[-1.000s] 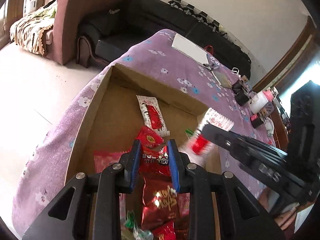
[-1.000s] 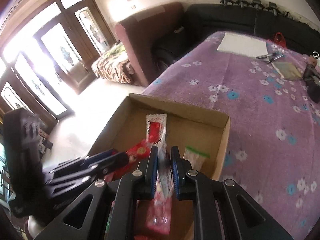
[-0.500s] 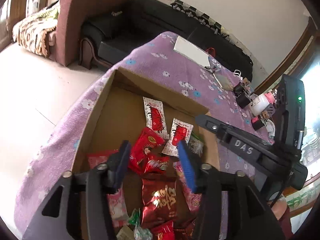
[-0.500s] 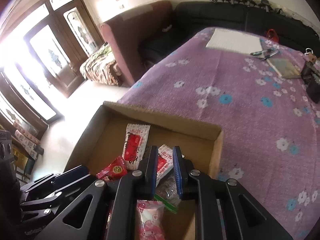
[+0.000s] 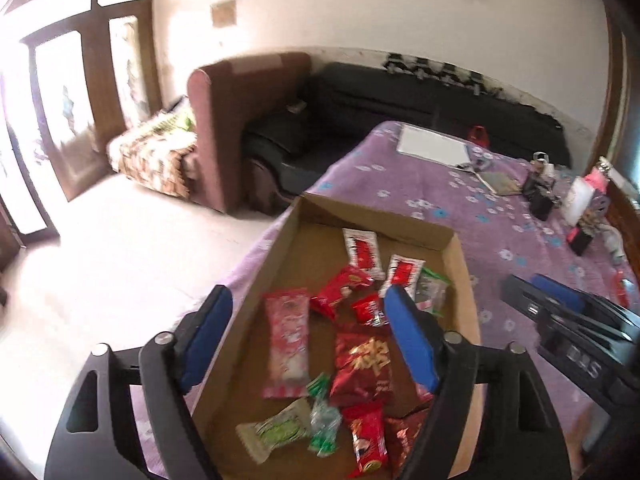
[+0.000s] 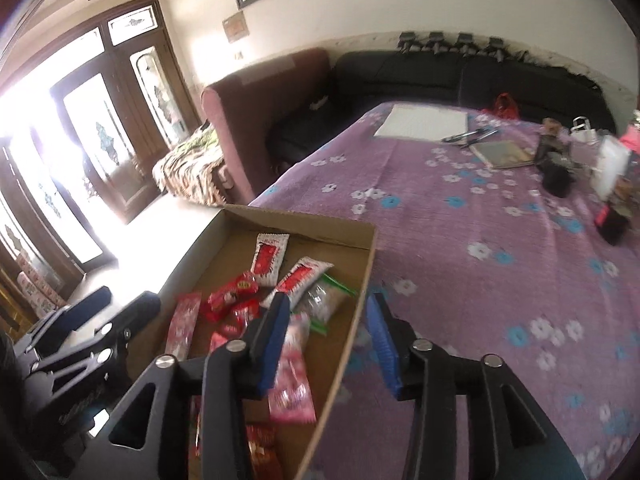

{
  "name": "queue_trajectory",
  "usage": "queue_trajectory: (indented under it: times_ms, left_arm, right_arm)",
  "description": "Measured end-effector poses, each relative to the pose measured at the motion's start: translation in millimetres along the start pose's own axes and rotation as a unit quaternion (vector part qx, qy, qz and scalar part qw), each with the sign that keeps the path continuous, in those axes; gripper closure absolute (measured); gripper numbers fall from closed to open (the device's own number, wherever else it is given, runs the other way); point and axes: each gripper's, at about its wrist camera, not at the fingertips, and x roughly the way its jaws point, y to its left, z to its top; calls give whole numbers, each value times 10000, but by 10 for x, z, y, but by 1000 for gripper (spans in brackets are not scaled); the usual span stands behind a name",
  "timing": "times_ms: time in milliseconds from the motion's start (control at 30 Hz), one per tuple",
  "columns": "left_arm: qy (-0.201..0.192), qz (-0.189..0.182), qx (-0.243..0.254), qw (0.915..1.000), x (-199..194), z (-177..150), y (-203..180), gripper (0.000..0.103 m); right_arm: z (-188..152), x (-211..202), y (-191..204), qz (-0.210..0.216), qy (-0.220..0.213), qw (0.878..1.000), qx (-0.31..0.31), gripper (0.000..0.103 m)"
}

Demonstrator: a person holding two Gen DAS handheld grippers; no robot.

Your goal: Organize snacks

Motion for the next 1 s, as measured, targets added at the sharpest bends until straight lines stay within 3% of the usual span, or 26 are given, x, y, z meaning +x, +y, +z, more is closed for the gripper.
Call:
queue_trajectory:
  times_ms: [367, 1000]
  left_arm:
    - [-39, -82, -71, 9999, -289, -270, -51, 23]
    - [-198, -3, 2, 9998, -465, -495, -213, 23]
  right_arm:
    - [-517, -494, -117, -358, -263, 9990, 85, 48]
    - [-924, -608, -174, -505, -295, 9983, 7, 42]
